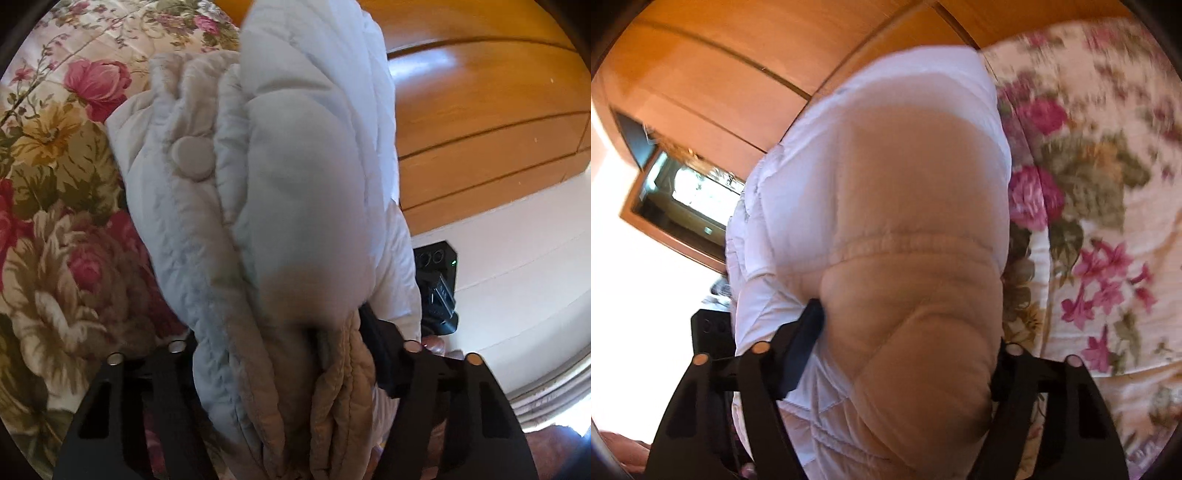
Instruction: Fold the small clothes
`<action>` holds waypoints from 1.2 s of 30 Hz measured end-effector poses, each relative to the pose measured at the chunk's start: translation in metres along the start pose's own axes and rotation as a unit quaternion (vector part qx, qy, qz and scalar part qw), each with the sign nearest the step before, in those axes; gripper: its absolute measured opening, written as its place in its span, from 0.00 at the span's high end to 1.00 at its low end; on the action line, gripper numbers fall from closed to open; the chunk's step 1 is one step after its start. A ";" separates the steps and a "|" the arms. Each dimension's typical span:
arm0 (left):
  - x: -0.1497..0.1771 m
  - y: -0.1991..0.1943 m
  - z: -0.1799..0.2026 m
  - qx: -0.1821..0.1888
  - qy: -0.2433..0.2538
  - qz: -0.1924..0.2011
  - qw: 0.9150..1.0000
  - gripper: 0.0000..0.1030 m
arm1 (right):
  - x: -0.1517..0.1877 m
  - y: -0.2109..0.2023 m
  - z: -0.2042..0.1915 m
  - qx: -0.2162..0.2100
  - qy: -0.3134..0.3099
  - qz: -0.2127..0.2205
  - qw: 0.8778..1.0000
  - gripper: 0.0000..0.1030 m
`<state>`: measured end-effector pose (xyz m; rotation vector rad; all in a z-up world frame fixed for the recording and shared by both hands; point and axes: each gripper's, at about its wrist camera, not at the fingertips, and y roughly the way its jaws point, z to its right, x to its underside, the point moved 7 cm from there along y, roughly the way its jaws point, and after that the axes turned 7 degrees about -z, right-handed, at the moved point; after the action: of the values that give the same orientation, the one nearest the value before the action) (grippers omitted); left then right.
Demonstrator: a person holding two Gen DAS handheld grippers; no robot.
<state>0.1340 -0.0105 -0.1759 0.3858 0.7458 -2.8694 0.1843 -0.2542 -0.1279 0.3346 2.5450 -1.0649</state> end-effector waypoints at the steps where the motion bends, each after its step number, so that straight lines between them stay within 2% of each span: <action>1: 0.002 0.000 0.005 -0.004 0.010 0.002 1.000 0.45 | 0.000 -0.004 -0.005 0.011 -0.012 0.008 1.000 0.38; 4: 0.002 0.002 0.021 -0.023 0.041 0.013 0.999 0.52 | 0.002 -0.012 -0.021 0.047 -0.047 0.030 0.997 0.43; 8: -0.008 0.008 0.046 -0.054 0.089 0.044 0.994 0.55 | 0.001 -0.016 -0.040 0.091 -0.096 0.066 0.989 0.47; 13: -0.034 0.027 0.057 -0.067 0.102 0.057 0.991 0.56 | -0.010 -0.023 -0.046 0.129 -0.137 0.105 0.977 0.51; 20: -0.097 0.054 0.080 -0.102 0.148 0.081 0.980 0.58 | -0.065 -0.027 -0.034 0.178 -0.177 0.154 0.956 0.51; 23: -0.130 0.072 0.088 -0.130 0.173 0.085 0.972 0.58 | -0.096 -0.026 -0.018 0.192 -0.184 0.163 0.950 0.51; 28: -0.176 0.099 0.090 -0.152 0.189 0.086 0.966 0.58 | -0.137 -0.019 0.009 0.190 -0.168 0.174 0.951 0.51; 32: -0.204 0.118 0.075 -0.167 0.183 0.072 0.966 0.57 | -0.158 -0.012 0.041 0.186 -0.144 0.175 0.956 0.50; 35: -0.214 0.139 0.056 -0.180 0.155 0.053 0.970 0.50 | -0.165 -0.005 0.077 0.174 -0.085 0.159 0.968 0.42; 36: -0.215 0.143 0.051 -0.179 0.149 0.053 0.971 0.46 | -0.163 -0.005 0.087 0.165 -0.063 0.158 0.972 0.35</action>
<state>0.3587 -0.1421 -0.1367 0.7850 1.2247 -2.5318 0.3510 -0.3327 -0.1137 0.7083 2.1082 -1.3295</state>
